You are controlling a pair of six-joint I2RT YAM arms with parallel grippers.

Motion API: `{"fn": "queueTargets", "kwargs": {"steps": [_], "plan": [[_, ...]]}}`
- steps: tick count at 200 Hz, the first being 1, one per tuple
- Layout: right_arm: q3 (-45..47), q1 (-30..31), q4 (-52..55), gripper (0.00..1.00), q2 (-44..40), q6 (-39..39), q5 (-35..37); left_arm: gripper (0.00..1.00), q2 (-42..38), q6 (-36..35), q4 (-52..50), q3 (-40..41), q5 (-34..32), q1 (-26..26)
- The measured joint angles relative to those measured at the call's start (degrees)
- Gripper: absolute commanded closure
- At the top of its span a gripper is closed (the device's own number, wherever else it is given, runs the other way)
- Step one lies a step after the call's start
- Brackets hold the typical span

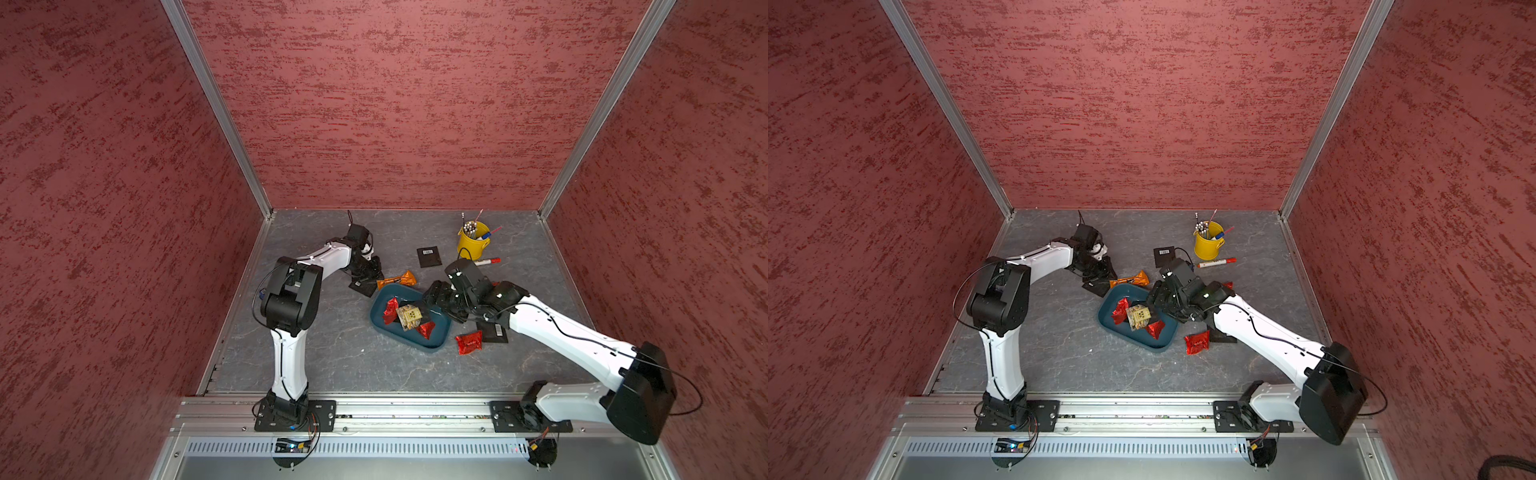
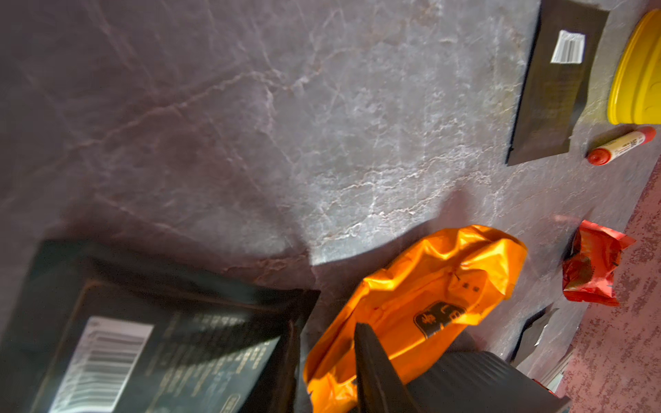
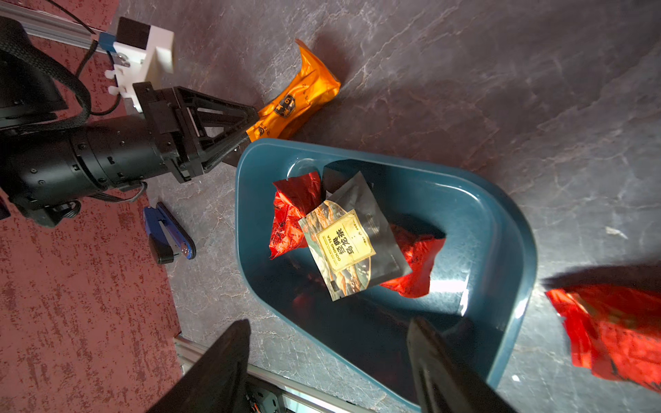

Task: Put the tea bags into the storage box
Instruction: Pick up the tea bag from the center of the board.

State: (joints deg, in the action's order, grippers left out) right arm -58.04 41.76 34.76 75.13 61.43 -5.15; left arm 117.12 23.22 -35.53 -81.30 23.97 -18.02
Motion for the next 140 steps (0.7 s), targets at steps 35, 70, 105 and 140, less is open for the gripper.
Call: {"fn": "queueTargets", "kwargs": {"steps": [35, 70, 105, 140], "plan": [[0.0, -0.2, 0.0, 0.25, 0.2, 0.0, 0.0, 0.91, 0.1, 0.4, 0.8, 0.1, 0.4, 0.0], [0.0, -0.5, 0.0, 0.25, 0.2, 0.0, 0.0, 1.0, 0.1, 0.6, 0.9, 0.1, 0.6, -0.1], [0.0, -0.8, 0.0, 0.25, 0.2, 0.0, 0.0, 1.0, 0.0, 0.5, 0.5, -0.3, 0.6, -0.1], [0.1, -0.9, -0.1, 0.25, 0.2, 0.0, 0.0, 1.0, -0.7, 0.5, -0.9, -2.8, -0.3, 0.0]]}}
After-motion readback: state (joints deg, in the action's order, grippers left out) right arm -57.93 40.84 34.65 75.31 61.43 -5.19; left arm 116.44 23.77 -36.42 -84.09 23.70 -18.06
